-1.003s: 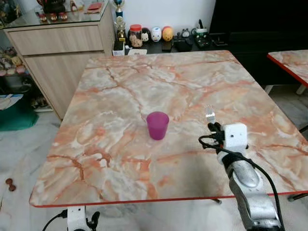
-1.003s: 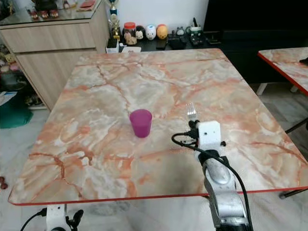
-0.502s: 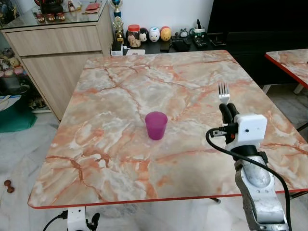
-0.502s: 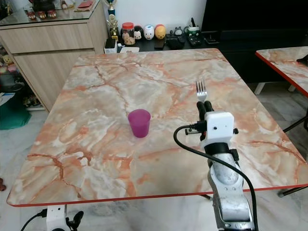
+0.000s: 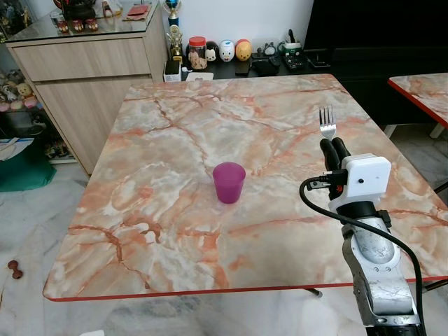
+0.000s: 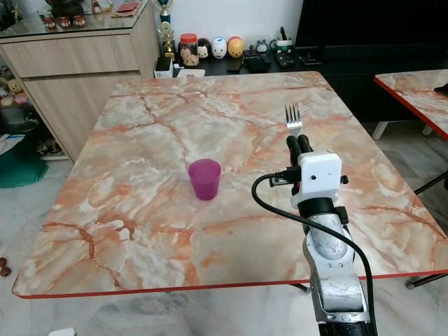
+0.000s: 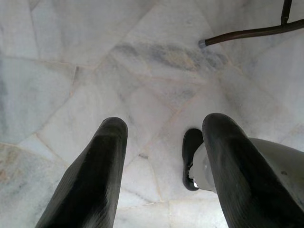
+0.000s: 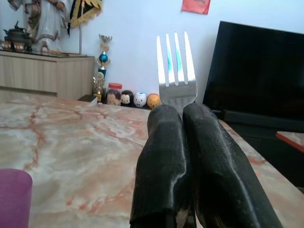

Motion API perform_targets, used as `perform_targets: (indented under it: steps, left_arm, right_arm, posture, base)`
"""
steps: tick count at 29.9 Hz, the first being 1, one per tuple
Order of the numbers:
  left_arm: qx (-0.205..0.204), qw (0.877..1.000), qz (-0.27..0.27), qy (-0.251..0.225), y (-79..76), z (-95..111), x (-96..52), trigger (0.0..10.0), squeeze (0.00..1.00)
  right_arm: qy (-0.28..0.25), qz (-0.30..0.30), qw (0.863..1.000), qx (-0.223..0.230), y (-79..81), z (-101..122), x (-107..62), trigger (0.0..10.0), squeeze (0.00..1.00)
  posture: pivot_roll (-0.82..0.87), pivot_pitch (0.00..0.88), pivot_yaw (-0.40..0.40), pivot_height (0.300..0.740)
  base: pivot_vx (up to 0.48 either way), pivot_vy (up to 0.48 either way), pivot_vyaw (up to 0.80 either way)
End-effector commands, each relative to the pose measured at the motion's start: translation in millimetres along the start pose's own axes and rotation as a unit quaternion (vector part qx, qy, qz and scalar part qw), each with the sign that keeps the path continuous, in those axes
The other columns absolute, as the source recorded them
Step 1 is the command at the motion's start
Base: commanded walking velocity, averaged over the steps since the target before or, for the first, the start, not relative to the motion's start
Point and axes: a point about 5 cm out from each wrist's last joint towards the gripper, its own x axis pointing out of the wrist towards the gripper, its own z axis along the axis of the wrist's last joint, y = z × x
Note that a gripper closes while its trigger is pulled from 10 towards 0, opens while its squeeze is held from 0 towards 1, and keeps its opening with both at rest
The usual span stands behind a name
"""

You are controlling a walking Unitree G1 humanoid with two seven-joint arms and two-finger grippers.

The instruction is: Setting the table

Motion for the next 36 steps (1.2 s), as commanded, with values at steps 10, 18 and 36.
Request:
perform_targets:
  steps: [10,18,36]
  left_arm:
    - [0.013,1.000,-0.022,-0.018,-15.8,17.3,8.0,10.0,0.00]
    - [0.011,0.999,-0.025,-0.023,-19.9,21.7,9.8,10.0,0.00]
    - [0.013,0.999,-0.029,-0.023,-20.7,22.7,10.2,10.0,0.00]
  right_arm:
    - [-0.006,0.004,1.000,-0.009,0.1,1.5,3.7,10.0,0.00]
    - [-0.015,0.012,1.000,-0.011,5.1,5.0,8.0,10.0,0.00]
    - [-0.024,0.010,1.000,0.005,13.9,8.6,13.1,10.0,0.00]
  posture:
    - [-0.09,0.000,0.023,0.707]
    - [-0.10,0.000,0.022,0.707]
    - [-0.10,0.000,0.030,0.707]
  base:
    - [0.000,-0.432,0.00]
    - [0.000,-0.480,0.00]
    - [0.000,-0.480,0.00]
